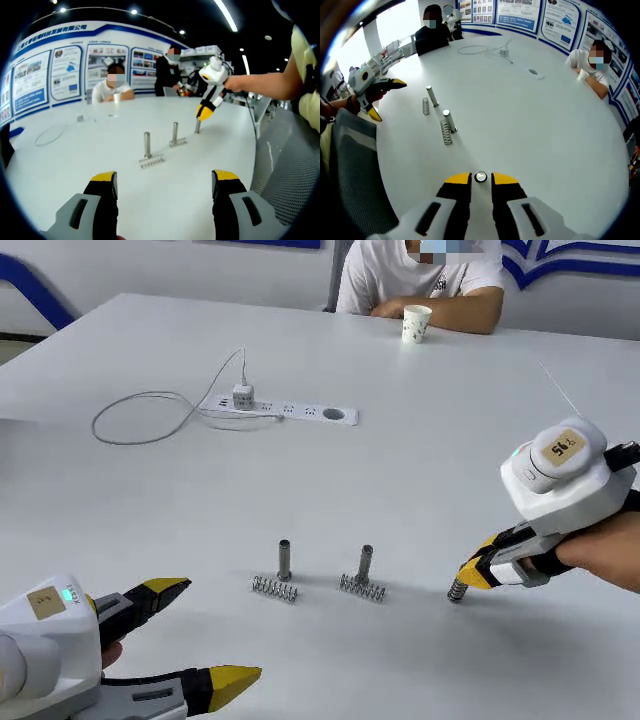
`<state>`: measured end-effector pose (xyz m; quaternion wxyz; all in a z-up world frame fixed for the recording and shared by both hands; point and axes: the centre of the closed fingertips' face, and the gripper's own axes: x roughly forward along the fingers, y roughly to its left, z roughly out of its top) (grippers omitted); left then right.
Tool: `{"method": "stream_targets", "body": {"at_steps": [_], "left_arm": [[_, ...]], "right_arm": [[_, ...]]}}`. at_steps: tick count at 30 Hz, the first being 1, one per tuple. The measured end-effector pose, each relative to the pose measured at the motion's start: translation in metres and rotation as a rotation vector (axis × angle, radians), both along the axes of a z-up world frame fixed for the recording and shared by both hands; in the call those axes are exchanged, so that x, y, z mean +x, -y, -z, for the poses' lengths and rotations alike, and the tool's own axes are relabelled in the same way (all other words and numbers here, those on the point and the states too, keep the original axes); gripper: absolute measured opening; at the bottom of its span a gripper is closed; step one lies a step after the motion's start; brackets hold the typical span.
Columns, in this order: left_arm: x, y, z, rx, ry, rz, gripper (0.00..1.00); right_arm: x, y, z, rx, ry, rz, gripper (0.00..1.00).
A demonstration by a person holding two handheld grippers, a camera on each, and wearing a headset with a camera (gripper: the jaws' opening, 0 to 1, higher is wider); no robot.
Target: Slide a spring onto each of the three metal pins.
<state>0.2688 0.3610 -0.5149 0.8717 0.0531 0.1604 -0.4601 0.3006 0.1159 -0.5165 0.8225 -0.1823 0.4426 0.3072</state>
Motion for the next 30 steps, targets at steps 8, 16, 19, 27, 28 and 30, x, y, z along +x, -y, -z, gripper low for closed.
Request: {"method": "stream_targets", "body": {"at_steps": [8, 16, 19, 27, 28, 30], "left_arm": [[-0.001, 0.001, -0.002, 0.000, 0.004, 0.002, 0.79], [-0.002, 0.000, -0.003, -0.001, 0.009, 0.000, 0.79], [-0.002, -0.001, -0.003, -0.002, 0.010, -0.004, 0.79], [-0.003, -0.001, -0.003, -0.001, 0.011, -0.005, 0.79], [-0.003, -0.001, -0.003, -0.001, 0.011, -0.006, 0.79], [-0.003, -0.001, -0.004, -0.001, 0.012, -0.006, 0.79]], "right_arm": [[0.001, -0.010, -0.014, -0.006, 0.043, -0.032, 0.18], [0.004, -0.026, -0.016, -0.003, 0.055, -0.073, 0.18], [0.004, -0.031, -0.014, -0.001, 0.050, -0.085, 0.18], [0.005, -0.046, -0.006, 0.008, 0.041, -0.121, 0.18], [0.005, -0.048, -0.006, 0.008, 0.040, -0.126, 0.18], [0.005, -0.053, -0.004, 0.010, 0.039, -0.141, 0.18]]}}
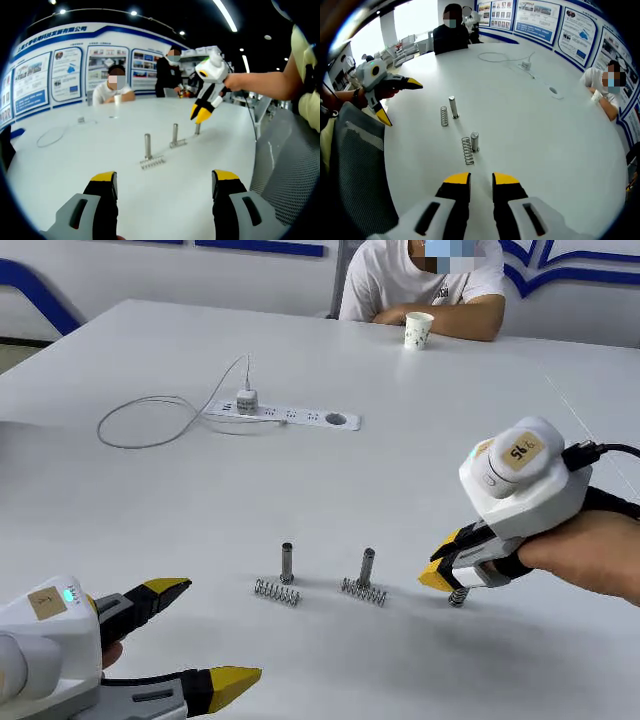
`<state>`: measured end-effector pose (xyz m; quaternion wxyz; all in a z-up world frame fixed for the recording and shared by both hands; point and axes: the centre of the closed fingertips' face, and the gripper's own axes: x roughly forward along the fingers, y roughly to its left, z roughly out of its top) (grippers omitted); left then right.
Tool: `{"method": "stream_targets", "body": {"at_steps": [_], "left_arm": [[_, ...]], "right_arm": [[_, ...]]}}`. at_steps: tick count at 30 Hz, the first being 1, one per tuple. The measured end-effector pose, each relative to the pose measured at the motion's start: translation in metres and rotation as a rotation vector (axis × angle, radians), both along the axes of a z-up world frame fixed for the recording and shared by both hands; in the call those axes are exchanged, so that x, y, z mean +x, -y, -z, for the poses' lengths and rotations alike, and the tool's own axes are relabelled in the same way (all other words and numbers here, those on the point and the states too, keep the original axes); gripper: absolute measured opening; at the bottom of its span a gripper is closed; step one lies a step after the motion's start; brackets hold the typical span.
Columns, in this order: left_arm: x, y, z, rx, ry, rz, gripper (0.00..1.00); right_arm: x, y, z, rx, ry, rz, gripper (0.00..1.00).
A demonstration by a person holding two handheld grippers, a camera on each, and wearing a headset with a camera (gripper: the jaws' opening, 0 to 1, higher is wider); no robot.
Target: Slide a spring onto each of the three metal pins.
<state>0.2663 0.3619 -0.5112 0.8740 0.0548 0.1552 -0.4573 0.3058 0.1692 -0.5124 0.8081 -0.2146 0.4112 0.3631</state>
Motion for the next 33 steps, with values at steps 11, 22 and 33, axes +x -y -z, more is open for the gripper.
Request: {"method": "stream_targets", "body": {"at_steps": [11, 22, 33], "left_arm": [[0.000, 0.000, 0.000, 0.001, -0.002, -0.001, 0.79], [0.002, -0.002, 0.002, 0.002, -0.004, -0.002, 0.79], [0.003, -0.004, 0.005, 0.003, -0.010, -0.004, 0.79]], "right_arm": [[0.000, -0.022, 0.017, 0.001, -0.029, -0.056, 0.18], [0.001, -0.034, 0.034, -0.012, -0.049, -0.108, 0.18], [0.003, -0.037, 0.049, -0.029, -0.058, -0.130, 0.17]]}}
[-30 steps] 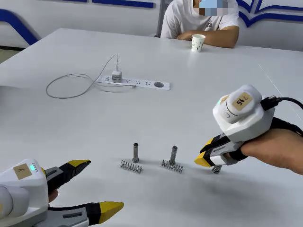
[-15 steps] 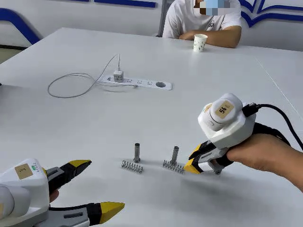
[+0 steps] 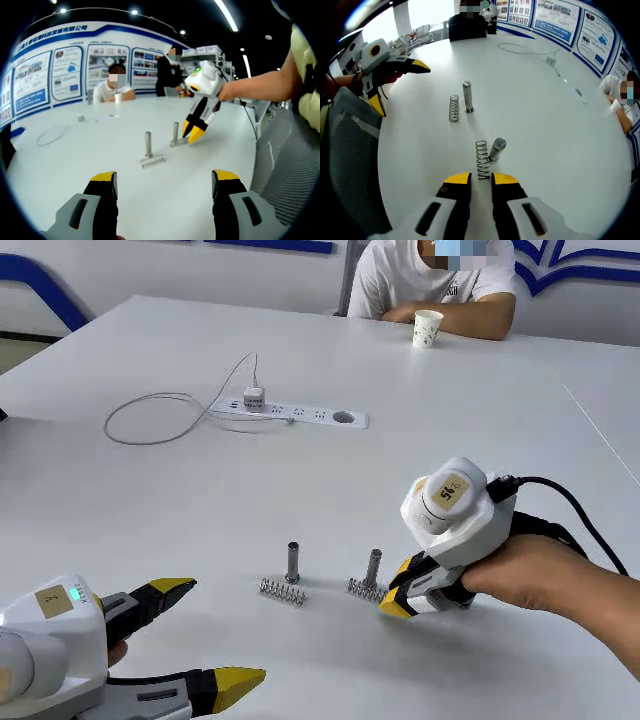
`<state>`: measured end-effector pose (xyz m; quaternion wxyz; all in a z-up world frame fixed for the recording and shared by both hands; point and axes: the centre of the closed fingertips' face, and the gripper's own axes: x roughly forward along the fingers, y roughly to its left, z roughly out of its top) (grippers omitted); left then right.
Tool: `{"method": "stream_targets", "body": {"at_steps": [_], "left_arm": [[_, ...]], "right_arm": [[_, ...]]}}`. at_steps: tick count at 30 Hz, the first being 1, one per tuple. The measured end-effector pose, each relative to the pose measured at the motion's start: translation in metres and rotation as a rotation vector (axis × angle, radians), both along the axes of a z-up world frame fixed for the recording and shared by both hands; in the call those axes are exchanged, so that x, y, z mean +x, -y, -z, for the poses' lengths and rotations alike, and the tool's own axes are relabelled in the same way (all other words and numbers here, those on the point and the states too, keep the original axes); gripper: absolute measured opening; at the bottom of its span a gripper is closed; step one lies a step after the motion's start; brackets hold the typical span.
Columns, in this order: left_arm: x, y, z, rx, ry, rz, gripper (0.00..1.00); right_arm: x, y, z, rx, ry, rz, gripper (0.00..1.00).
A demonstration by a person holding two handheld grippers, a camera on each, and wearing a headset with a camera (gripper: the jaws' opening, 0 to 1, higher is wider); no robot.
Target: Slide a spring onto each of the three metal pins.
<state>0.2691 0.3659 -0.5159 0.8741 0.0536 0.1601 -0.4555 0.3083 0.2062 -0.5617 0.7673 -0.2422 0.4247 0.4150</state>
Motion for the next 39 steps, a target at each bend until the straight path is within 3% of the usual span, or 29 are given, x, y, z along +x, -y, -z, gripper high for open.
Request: {"method": "stream_targets", "body": {"at_steps": [23, 30, 39], "left_arm": [[-0.003, 0.001, -0.001, 0.007, -0.004, 0.000, 0.78], [-0.003, 0.003, -0.002, 0.004, -0.001, 0.003, 0.78], [-0.006, 0.004, -0.003, 0.004, 0.000, 0.009, 0.78]], "right_arm": [[-0.001, 0.002, 0.006, -0.008, 0.007, -0.019, 0.12], [-0.004, 0.003, 0.001, -0.015, 0.009, -0.028, 0.12], [-0.008, 0.002, -0.014, -0.048, 0.047, -0.061, 0.12]]}}
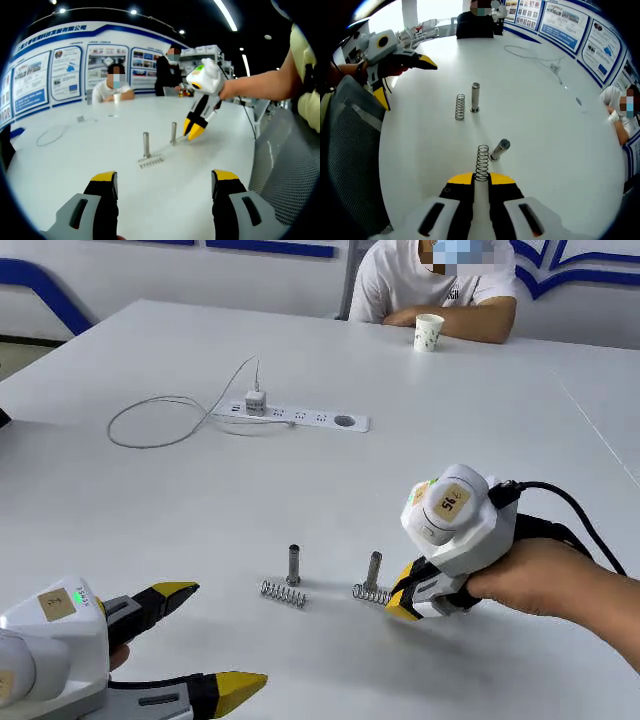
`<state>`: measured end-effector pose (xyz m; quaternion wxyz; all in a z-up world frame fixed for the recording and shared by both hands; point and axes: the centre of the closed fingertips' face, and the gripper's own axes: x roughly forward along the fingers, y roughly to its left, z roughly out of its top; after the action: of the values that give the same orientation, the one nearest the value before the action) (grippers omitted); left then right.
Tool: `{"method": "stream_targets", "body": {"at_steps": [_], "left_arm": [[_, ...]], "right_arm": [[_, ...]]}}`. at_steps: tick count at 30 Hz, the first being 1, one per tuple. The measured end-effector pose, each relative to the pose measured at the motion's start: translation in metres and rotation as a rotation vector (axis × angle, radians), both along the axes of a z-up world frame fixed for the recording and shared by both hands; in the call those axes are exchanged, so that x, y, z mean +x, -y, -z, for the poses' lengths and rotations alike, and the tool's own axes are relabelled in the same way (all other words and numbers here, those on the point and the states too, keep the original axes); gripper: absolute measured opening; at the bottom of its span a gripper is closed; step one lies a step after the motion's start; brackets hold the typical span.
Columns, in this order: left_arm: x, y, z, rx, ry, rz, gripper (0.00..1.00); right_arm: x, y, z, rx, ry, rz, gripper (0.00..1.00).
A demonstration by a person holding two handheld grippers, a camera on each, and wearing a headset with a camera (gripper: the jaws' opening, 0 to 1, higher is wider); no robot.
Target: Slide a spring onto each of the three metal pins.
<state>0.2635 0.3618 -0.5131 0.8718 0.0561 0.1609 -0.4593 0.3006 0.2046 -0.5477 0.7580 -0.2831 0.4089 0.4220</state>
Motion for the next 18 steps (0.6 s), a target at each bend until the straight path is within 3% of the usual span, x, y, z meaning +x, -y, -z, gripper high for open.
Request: {"method": "stream_targets", "body": {"at_steps": [18], "left_arm": [[0.000, 0.003, -0.001, -0.007, 0.001, 0.007, 0.78]], "right_arm": [[0.000, 0.004, -0.020, -0.027, 0.029, -0.012, 0.12]]}}
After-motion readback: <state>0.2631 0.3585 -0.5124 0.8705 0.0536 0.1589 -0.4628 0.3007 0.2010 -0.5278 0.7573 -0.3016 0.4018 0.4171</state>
